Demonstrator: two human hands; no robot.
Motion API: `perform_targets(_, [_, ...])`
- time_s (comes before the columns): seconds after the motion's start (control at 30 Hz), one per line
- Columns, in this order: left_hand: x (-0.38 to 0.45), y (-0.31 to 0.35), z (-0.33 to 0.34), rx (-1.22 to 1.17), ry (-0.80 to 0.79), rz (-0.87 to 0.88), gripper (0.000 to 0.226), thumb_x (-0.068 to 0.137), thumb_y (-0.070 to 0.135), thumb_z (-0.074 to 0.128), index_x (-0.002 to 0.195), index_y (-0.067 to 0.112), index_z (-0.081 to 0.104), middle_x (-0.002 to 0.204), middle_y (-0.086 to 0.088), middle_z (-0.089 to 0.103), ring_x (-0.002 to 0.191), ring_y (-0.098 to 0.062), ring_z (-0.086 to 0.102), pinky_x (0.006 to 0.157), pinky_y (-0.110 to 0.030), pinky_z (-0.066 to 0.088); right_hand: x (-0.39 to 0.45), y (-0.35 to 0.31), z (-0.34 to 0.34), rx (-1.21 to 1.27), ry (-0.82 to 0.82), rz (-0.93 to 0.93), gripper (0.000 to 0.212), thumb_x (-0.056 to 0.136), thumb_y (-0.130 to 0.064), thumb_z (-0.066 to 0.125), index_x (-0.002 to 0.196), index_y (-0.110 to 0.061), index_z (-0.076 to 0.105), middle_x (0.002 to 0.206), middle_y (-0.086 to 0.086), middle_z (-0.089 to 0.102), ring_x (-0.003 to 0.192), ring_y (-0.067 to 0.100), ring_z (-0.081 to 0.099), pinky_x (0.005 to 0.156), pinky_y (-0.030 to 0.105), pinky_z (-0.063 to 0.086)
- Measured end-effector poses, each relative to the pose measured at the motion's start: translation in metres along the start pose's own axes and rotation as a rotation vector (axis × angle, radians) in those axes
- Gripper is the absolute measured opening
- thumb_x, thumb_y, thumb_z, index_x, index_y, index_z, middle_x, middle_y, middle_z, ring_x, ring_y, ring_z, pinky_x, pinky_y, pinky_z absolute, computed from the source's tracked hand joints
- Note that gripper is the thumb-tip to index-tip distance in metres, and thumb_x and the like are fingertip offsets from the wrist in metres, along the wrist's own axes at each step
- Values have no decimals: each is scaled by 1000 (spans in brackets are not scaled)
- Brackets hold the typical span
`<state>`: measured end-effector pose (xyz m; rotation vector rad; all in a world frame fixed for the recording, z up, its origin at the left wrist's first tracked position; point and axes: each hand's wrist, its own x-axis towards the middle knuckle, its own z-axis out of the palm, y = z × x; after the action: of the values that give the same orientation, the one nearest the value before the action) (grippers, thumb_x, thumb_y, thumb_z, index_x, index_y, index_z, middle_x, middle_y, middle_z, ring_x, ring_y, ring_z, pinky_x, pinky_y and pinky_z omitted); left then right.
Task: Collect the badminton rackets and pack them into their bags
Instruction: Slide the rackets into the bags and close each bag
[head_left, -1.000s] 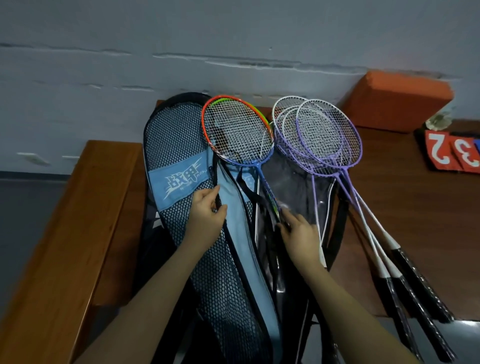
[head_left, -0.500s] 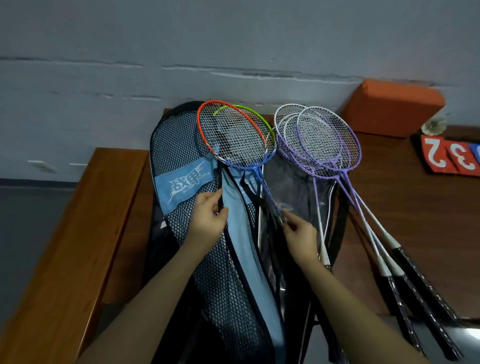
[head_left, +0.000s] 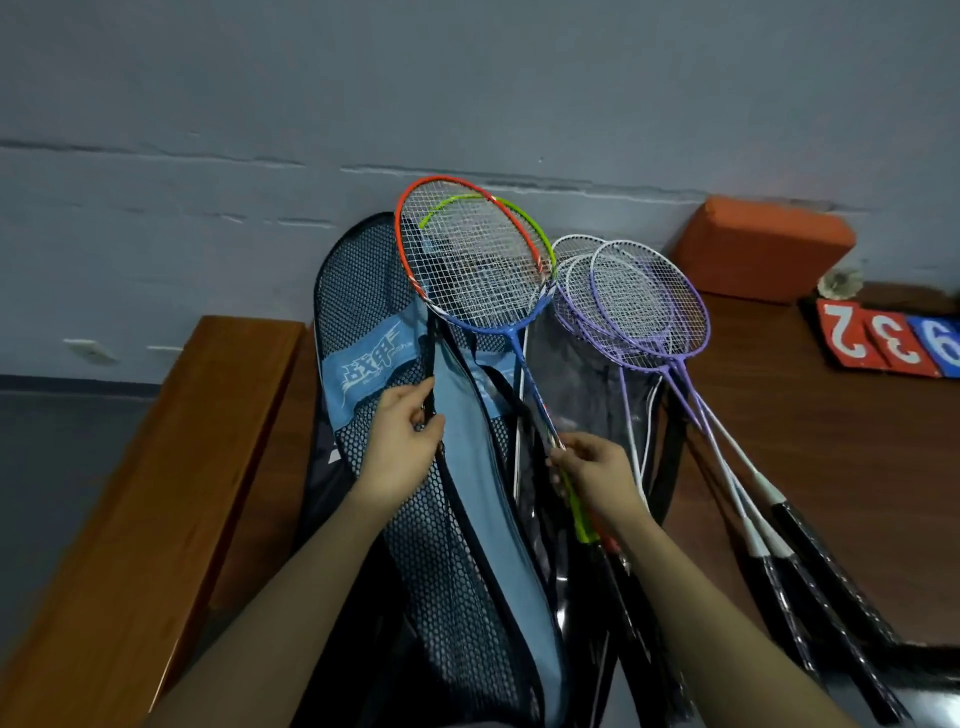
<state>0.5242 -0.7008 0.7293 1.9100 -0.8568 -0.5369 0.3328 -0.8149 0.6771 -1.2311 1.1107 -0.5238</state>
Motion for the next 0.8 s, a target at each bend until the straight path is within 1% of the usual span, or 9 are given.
perform_targets(0.1, [-1, -3, -4, 17, 7, 20, 48, 89, 7, 56, 135, 10, 45, 107, -5, 45, 86, -12, 46, 76, -5, 29, -8, -17, 4, -2, 105, -120, 13, 88, 2, 57, 92, -4, 68, 66, 4, 62, 50, 6, 54, 49, 19, 45])
perform_targets(0.27, [-1, -2, -5, 27, 30, 39, 47, 88, 10, 58, 134, 14, 46, 104, -2, 46, 79, -2, 45, 75, -10, 31, -25, -47, 2, 44, 198, -268, 13, 87, 5, 57, 94, 7, 67, 70, 18, 68, 49, -1, 50, 50, 13, 43])
perform_targets(0.33, [2, 1, -2, 33, 23, 35, 47, 88, 10, 59, 133, 13, 47, 102, -2, 46, 80, -5, 45, 76, -11, 31, -26, -59, -1, 17, 214, -317, 13, 88, 3, 57, 94, 5, 68, 66, 11, 68, 46, -3, 48, 48, 12, 41])
perform_targets(0.4, [6, 4, 2, 25, 12, 30, 48, 87, 9, 59, 133, 13, 47, 101, -3, 46, 82, -8, 46, 77, -9, 30, -25, -67, -9, 18, 218, -315, 12, 88, 1, 58, 88, 0, 70, 48, -1, 58, 42, 3, 44, 43, 16, 38])
perform_targets(0.5, [14, 13, 9, -2, 4, 40, 47, 87, 8, 59, 132, 11, 48, 100, -6, 46, 81, -9, 46, 78, -12, 34, -23, -70, -26, 24, 220, -276, 19, 86, 0, 60, 78, -11, 72, 56, 10, 56, 43, 14, 46, 45, 23, 39])
perform_targets(0.6, [27, 21, 20, -23, 9, 33, 46, 87, 11, 59, 132, 12, 48, 94, -8, 48, 71, -9, 46, 82, -27, 48, -25, -59, -45, 3, 258, -220, 16, 83, 0, 63, 83, -12, 73, 64, 13, 59, 51, 16, 50, 51, 26, 41])
perform_targets(0.63, [30, 23, 24, -28, 15, 27, 46, 87, 11, 58, 132, 12, 48, 90, -8, 48, 66, -8, 44, 73, -20, 49, -27, -53, -50, 3, 276, -198, 13, 82, 1, 64, 89, -6, 73, 66, 13, 61, 54, 16, 51, 53, 27, 41])
perform_targets(0.7, [33, 25, 33, -43, 25, 27, 45, 88, 9, 55, 132, 13, 48, 78, -5, 47, 55, -8, 39, 45, -8, 35, -34, -42, -62, 7, 308, -160, 19, 81, 3, 65, 98, -2, 71, 70, 11, 63, 60, 16, 53, 55, 27, 43])
perform_targets(0.8, [33, 23, 48, -68, 46, 30, 45, 88, 6, 53, 133, 11, 48, 64, -3, 37, 49, -10, 30, 38, -11, 24, -49, -31, -75, 35, 315, -146, 22, 78, 8, 64, 98, 1, 71, 74, 11, 67, 64, 16, 55, 60, 28, 46])
